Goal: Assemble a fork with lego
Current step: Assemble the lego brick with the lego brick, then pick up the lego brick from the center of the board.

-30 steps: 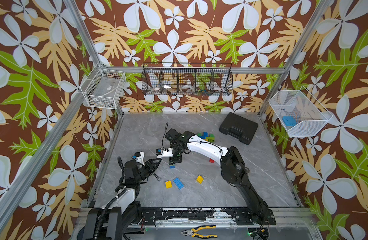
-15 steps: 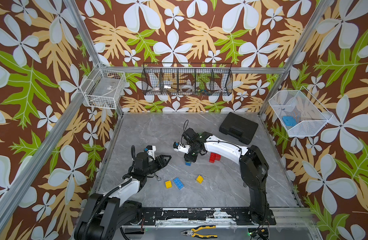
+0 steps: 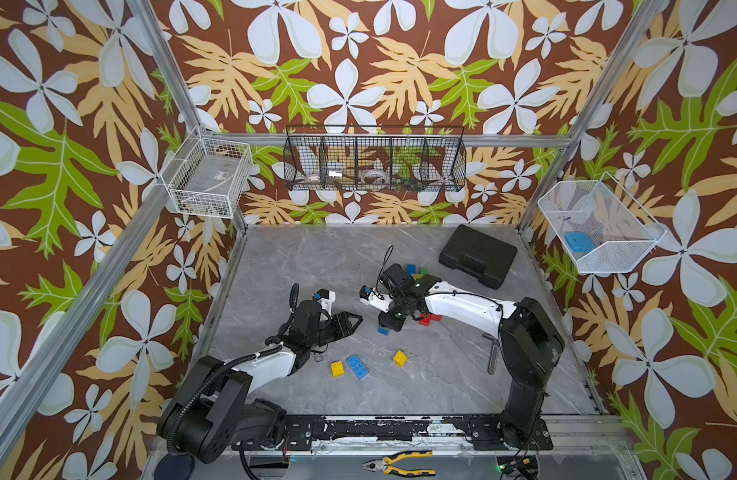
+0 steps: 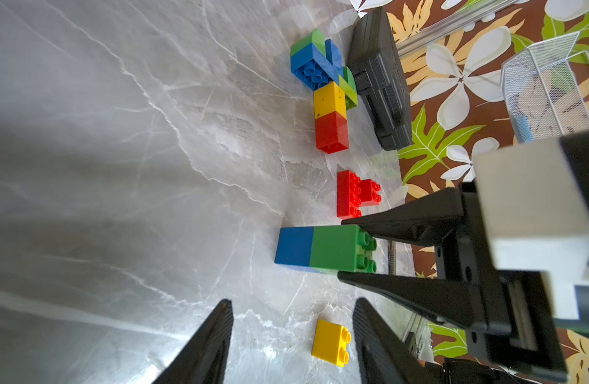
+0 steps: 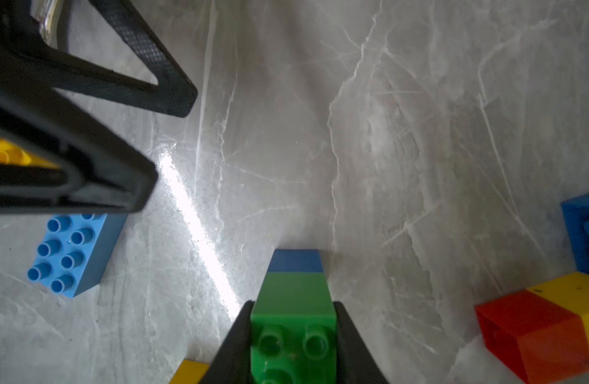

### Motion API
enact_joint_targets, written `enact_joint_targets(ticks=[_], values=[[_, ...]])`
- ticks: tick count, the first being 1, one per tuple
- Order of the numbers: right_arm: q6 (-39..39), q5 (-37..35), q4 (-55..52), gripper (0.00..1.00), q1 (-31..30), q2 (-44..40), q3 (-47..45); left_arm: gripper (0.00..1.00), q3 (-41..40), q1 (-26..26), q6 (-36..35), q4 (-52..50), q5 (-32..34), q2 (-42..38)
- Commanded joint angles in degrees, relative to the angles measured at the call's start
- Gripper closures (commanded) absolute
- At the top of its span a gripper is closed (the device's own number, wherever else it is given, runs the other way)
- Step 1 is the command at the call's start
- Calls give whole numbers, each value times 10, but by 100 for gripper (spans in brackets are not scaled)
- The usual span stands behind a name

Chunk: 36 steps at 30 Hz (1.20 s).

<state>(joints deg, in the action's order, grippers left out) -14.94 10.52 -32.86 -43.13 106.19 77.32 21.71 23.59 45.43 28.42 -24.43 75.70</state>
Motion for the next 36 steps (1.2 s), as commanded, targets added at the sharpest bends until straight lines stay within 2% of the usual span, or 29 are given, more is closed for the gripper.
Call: enact_joint_targets(ticks=[1, 3, 6, 9, 11, 14, 17, 20, 23, 26, 30, 36], values=[[31, 3, 26, 100, 3, -8, -21, 40, 11, 10, -2, 14, 7, 11], [39, 6, 39, 84, 3, -11, -34, 40, 16, 16, -3, 14, 10, 19], [47, 12, 47, 54, 3, -13, -39, 38, 19, 17, -3, 13, 13, 23], [56, 9, 57, 38, 3, -20, -28, 36, 23, 18, -5, 6, 20, 20], [63, 0, 64, 32, 3, -27, -15, 33, 27, 17, -8, -2, 25, 14], [94, -13, 96, 30, 3, -51, -14, 30, 32, 17, -15, -24, 41, -4], [152, -36, 129, 32, -8, -76, -34, 29, 18, 16, -19, -56, 82, -54], [206, -93, 132, 38, -59, -89, -55, 29, -11, 10, -16, -96, 132, -127], [283, -161, 127, 43, -125, -98, -68, 29, -63, -14, 10, -125, 151, -219], [361, -171, 119, 46, -171, -92, -74, 29, -102, -31, 27, -181, 167, -315], [420, -144, 87, 45, -204, -52, -57, 29, -127, -36, 36, -281, 187, -417], [464, -111, 75, 41, -237, 0, -43, 29, -142, -36, 53, -355, 182, -476]])
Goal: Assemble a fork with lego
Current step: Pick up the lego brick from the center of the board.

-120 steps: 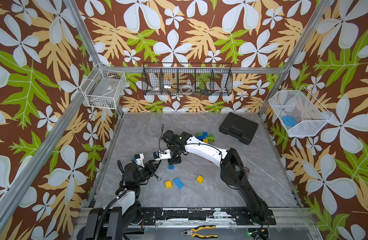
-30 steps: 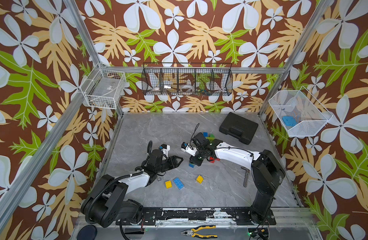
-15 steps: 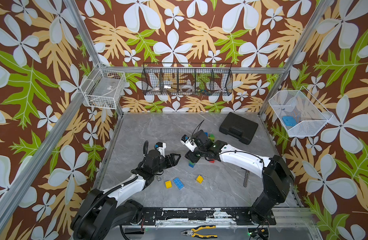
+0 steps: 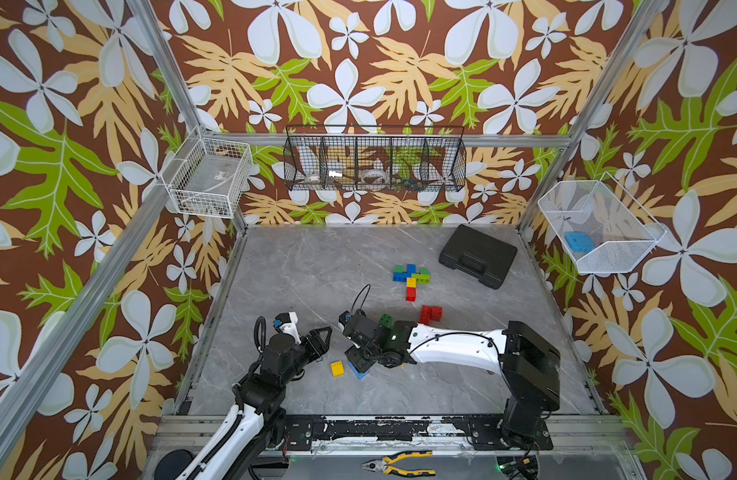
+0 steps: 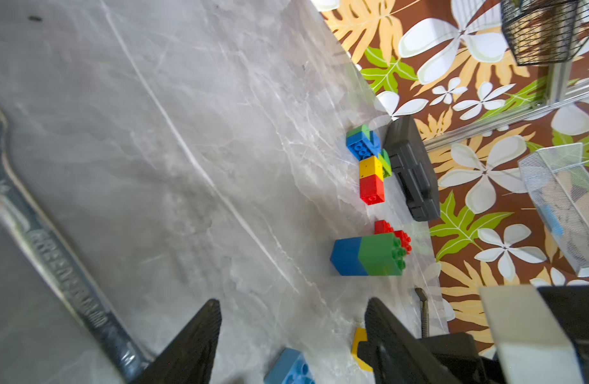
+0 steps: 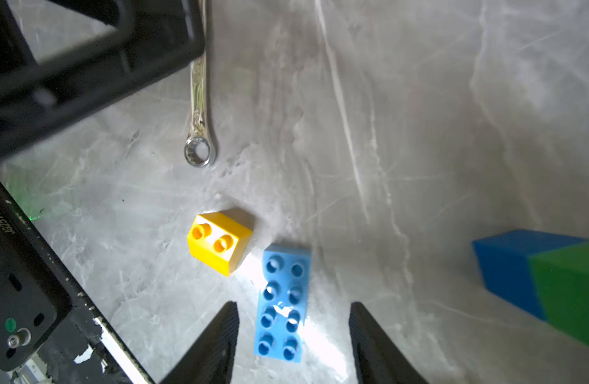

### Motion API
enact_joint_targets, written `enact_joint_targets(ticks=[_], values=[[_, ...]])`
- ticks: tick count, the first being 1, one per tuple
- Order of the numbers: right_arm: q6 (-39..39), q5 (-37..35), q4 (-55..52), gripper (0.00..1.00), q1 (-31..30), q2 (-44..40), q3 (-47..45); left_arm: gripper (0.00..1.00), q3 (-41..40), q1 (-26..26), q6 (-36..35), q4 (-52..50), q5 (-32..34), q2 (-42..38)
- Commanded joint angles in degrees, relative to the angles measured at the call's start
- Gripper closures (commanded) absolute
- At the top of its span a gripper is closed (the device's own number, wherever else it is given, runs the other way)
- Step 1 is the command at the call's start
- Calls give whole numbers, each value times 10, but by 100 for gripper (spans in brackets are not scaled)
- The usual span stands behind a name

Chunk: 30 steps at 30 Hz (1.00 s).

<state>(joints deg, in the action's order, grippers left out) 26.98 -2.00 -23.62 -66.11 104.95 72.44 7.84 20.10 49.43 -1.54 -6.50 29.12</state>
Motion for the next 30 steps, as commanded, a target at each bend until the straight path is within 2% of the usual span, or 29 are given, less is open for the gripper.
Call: enact_joint_targets(ticks=[1, 6, 12, 30], values=[[50, 17, -19, 41, -10, 18, 5, 29, -6, -1, 17, -56, -1, -12], [76, 19, -25, 37, -15, 26, -11, 29, -18, -1, 29, -52, -16, -13], [78, 24, -39, 39, -16, 47, -3, 29, -12, -1, 19, -41, -23, 7], [66, -12, -102, 66, -22, 89, 43, 30, -8, -1, 12, -32, -25, 14]])
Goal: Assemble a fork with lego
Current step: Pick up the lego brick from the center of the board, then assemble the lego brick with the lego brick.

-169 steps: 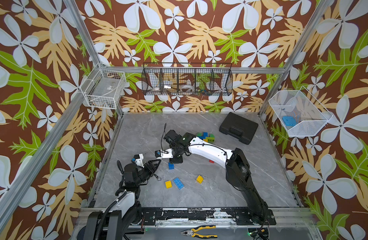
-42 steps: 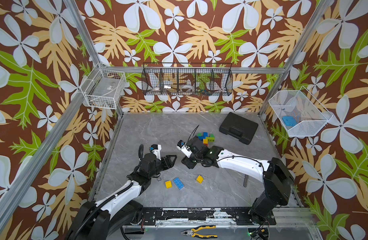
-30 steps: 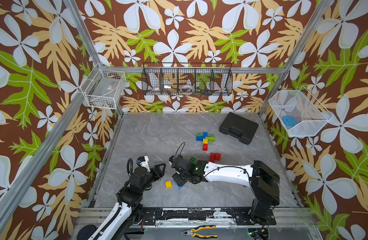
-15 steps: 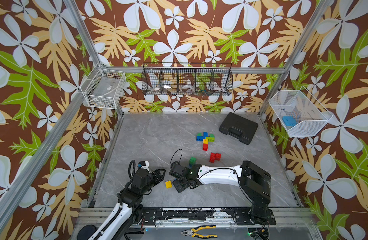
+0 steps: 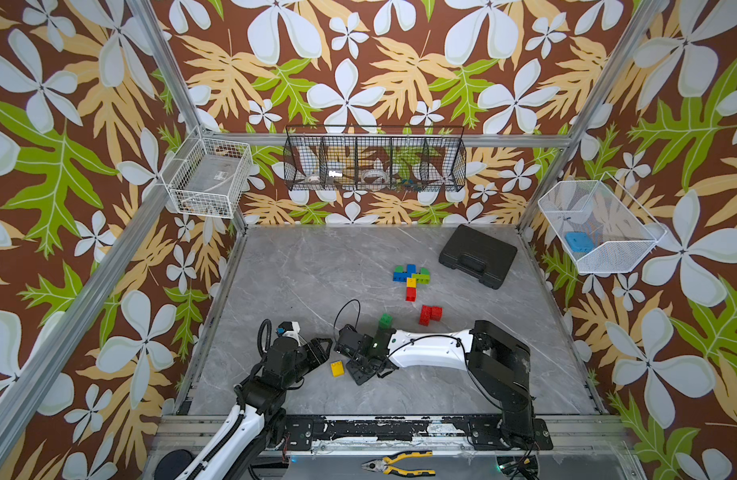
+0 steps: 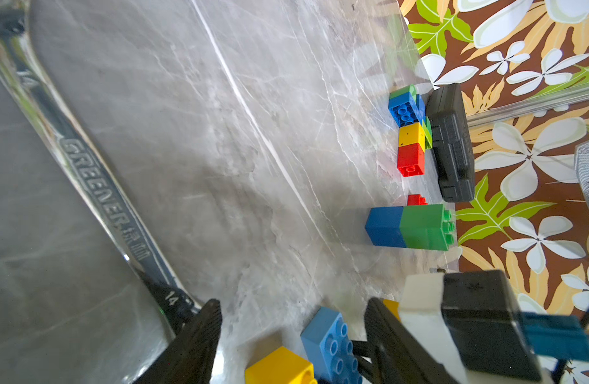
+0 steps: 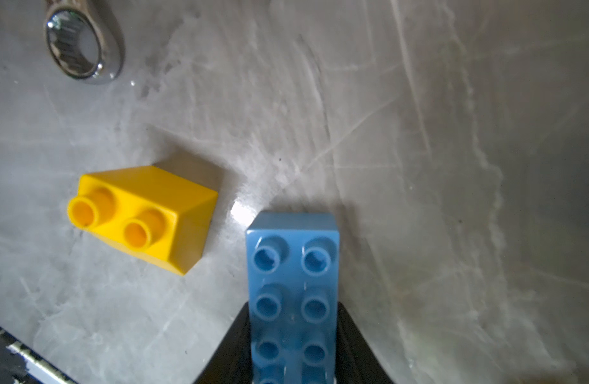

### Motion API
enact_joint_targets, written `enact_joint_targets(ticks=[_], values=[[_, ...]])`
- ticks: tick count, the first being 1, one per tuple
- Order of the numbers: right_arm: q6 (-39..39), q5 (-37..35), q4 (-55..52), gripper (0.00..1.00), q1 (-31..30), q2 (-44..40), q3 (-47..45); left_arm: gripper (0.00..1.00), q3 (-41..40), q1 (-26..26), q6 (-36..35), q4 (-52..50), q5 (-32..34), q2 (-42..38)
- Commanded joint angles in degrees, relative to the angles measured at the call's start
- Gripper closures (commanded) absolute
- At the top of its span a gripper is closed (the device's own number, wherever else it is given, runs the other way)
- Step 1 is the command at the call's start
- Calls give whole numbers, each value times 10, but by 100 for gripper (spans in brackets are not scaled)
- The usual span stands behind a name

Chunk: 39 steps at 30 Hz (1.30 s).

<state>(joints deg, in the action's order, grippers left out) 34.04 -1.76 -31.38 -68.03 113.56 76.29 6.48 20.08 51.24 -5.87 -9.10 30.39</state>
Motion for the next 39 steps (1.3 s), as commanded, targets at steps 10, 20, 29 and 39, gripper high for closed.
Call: enact_joint_targets(ticks=[10, 20, 29, 39], values=[[-74, -17, -9, 79, 33, -105, 13, 30, 61, 0, -38, 92, -15, 87], [-337, 28, -42, 92, 200, -211, -2, 29, 163, 80, -50, 231, -15, 286], [-455, 37, -103, 100, 218, -104, 83, 30, 184, 140, -10, 287, 34, 364], [-448, 98, -161, 100, 233, -29, 165, 33, 136, 140, 10, 285, 55, 342]])
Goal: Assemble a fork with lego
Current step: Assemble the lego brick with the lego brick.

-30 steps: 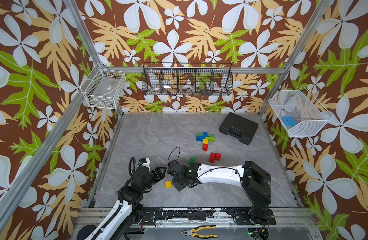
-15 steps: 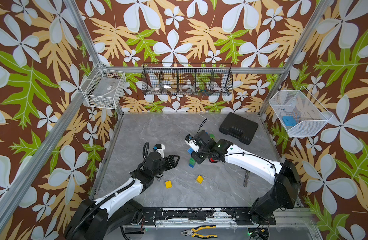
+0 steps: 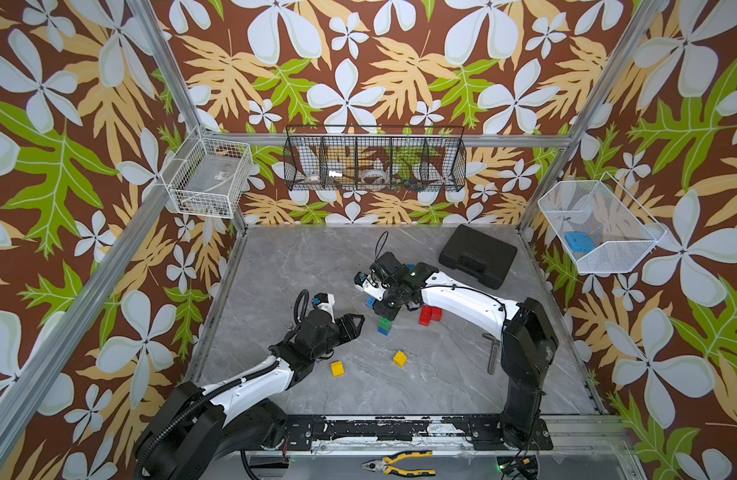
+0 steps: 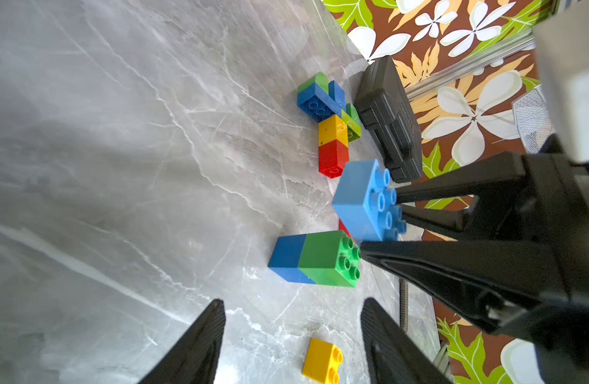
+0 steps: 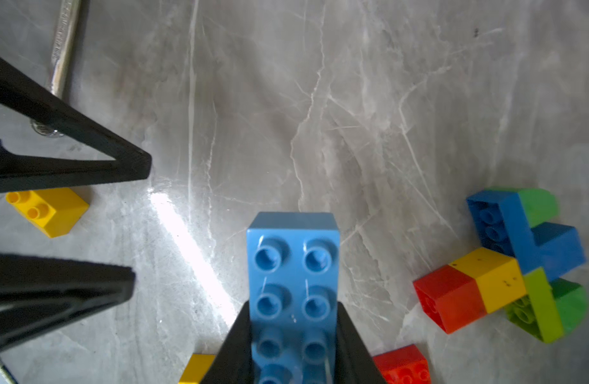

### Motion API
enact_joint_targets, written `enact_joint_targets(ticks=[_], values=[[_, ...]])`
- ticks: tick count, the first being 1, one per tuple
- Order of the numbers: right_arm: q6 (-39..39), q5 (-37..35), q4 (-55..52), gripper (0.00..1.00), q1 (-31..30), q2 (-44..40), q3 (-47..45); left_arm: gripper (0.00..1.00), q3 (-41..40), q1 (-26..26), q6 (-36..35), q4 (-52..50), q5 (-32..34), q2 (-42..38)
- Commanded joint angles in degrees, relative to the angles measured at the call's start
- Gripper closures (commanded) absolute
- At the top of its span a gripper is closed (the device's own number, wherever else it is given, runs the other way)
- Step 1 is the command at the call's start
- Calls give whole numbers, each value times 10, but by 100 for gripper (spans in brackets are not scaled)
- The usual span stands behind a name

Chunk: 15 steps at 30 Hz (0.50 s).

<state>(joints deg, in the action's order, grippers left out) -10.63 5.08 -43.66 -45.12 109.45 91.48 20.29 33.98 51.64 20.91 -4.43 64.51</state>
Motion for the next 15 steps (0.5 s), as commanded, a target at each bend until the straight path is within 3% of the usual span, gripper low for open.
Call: enact_joint_targets(ticks=[1, 15], values=[[0, 36, -45, 100, 6, 18, 18, 33, -3, 1, 6, 19, 6, 1], [20, 62, -76, 100, 22, 41, 46, 33, 18, 1, -12, 29, -26, 33]])
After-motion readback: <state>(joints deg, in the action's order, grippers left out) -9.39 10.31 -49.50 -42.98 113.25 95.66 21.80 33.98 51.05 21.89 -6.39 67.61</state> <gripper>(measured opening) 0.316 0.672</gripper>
